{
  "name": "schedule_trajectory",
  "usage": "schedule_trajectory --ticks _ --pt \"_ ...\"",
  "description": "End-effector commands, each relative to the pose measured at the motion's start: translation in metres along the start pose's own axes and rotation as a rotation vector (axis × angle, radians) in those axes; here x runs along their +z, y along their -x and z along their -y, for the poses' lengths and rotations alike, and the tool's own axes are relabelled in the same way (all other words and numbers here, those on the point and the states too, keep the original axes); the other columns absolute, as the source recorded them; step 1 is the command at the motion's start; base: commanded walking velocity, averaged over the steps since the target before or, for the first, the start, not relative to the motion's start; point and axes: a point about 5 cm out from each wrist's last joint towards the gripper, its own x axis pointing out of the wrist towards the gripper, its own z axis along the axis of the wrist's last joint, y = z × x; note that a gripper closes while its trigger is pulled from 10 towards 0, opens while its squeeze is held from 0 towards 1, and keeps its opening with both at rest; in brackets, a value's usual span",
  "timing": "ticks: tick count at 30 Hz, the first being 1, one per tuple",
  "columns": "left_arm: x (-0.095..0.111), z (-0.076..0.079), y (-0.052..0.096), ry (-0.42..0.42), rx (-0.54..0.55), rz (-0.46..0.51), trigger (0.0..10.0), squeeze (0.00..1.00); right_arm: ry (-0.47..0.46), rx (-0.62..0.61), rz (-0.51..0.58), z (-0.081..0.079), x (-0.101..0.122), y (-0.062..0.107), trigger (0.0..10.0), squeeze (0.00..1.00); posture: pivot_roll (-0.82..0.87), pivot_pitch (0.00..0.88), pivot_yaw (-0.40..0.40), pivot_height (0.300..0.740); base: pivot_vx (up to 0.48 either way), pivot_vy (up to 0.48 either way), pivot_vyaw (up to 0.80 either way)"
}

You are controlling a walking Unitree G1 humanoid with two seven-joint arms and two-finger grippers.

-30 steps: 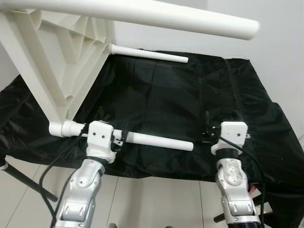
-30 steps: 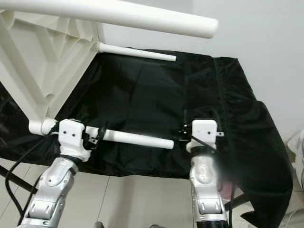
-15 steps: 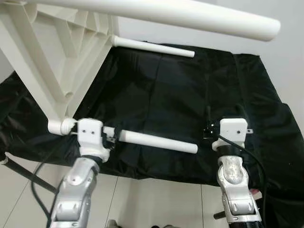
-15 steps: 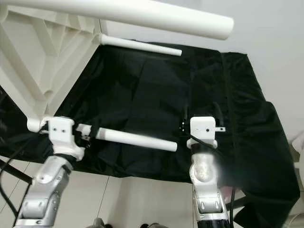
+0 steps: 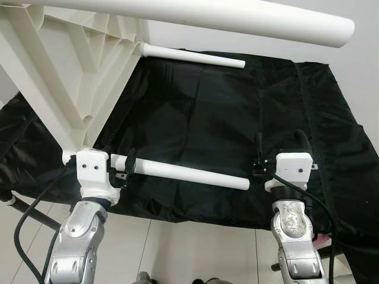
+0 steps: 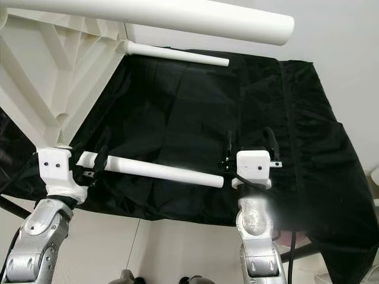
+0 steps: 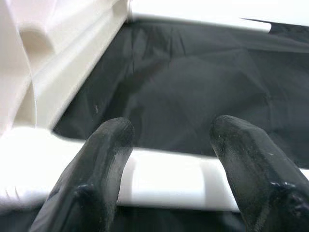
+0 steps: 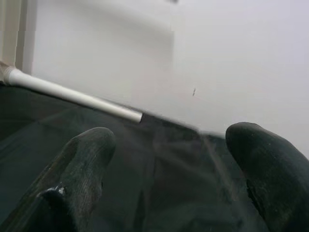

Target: Building children table

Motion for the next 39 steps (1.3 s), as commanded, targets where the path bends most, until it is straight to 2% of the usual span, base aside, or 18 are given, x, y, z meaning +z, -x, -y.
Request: schedule_trajectory --ticks 1,3,8,9,11,12,14,20,22,26,27,30,35,36,37,38,39 --pt "-0.005 0.003 0.005 0.062 -0.015 -0.046 10.0 0.00 0.041 0.008 0.069 0.001 0.011 -0.002 10.0 0.00 0.00 0.168 0.019 0.740 0.000 0.000 0.00" --pt "-0.006 0.004 0.005 0.076 -0.021 -0.057 10.0 0.00 0.052 0.012 0.084 0.001 0.013 -0.002 10.0 0.00 0.00 0.168 0.019 0.740 0.000 0.000 0.00" --pt "-0.015 0.009 0.011 0.234 -0.044 -0.130 10.0 0.00 0.140 0.003 0.208 0.004 0.033 -0.008 10.0 0.00 0.01 0.160 0.007 0.740 0.000 0.000 0.00" --pt "-0.015 0.009 0.011 0.234 -0.044 -0.130 10.0 0.00 0.140 0.003 0.208 0.004 0.033 -0.008 10.0 0.00 0.01 0.160 0.007 0.740 0.000 0.000 0.00" --pt "-0.018 0.009 0.013 0.375 -0.039 -0.146 10.0 0.00 0.172 -0.017 0.245 0.006 0.038 -0.011 10.0 0.00 0.01 0.157 0.001 0.740 0.000 0.000 0.00" --pt "-0.018 0.009 0.013 0.375 -0.039 -0.146 10.0 0.00 0.172 -0.017 0.245 0.006 0.038 -0.011 10.0 0.00 0.01 0.157 0.001 0.740 0.000 0.000 0.00" --pt "-0.021 0.006 0.014 0.464 -0.015 -0.157 10.0 0.00 0.184 -0.018 0.247 0.007 0.037 -0.013 10.0 0.00 0.02 0.148 -0.013 0.740 0.000 0.000 0.00" --pt "-0.020 -0.004 0.014 0.510 0.051 -0.142 10.0 0.00 0.210 0.008 0.275 0.004 0.037 -0.015 10.0 0.00 0.02 0.149 -0.017 0.740 0.000 0.000 0.00" --pt "-0.018 -0.010 0.012 0.545 0.077 -0.130 10.0 0.00 0.283 0.060 0.340 -0.001 0.041 -0.010 10.0 0.00 0.02 0.153 -0.009 0.740 0.000 0.000 0.00" --pt "-0.017 -0.012 0.012 0.557 0.083 -0.129 10.0 0.00 0.312 0.080 0.362 -0.004 0.041 -0.008 10.0 0.00 0.02 0.153 -0.009 0.740 0.000 0.000 0.00" --pt "-0.017 -0.017 0.010 0.568 0.097 -0.128 10.0 0.00 0.357 0.106 0.392 -0.006 0.041 -0.001 10.0 0.00 0.01 0.152 0.003 0.740 0.000 0.000 0.00" --pt "-0.016 -0.024 0.006 0.584 0.110 -0.132 10.0 0.00 0.406 0.136 0.423 -0.010 0.039 0.009 10.0 0.00 0.01 0.154 0.015 0.740 0.000 0.000 0.00" --pt "-0.015 -0.026 0.001 0.580 0.093 -0.145 10.0 0.00 0.367 0.135 0.368 -0.010 0.033 0.013 10.0 0.00 0.01 0.158 0.016 0.740 0.000 0.000 0.00" --pt "-0.018 -0.024 -0.002 0.569 0.077 -0.161 10.0 0.00 0.285 0.161 0.287 -0.011 0.026 0.012 10.0 0.00 0.00 0.159 0.020 0.740 0.000 0.000 0.00" --pt "-0.018 -0.024 -0.002 0.569 0.077 -0.161 10.0 0.00 0.285 0.161 0.287 -0.011 0.026 0.012 10.0 0.00 0.00 0.159 0.020 0.740 0.000 0.000 0.00" --pt "-0.021 -0.020 -0.003 0.562 0.053 -0.185 10.0 0.00 0.157 0.158 0.179 -0.012 0.018 0.010 10.0 0.00 0.00 0.160 0.022 0.740 0.000 0.000 0.00" --pt "-0.021 -0.020 -0.003 0.562 0.053 -0.185 10.0 0.00 0.157 0.158 0.179 -0.012 0.018 0.010 10.0 0.00 0.00 0.160 0.022 0.740 0.000 0.000 0.00"
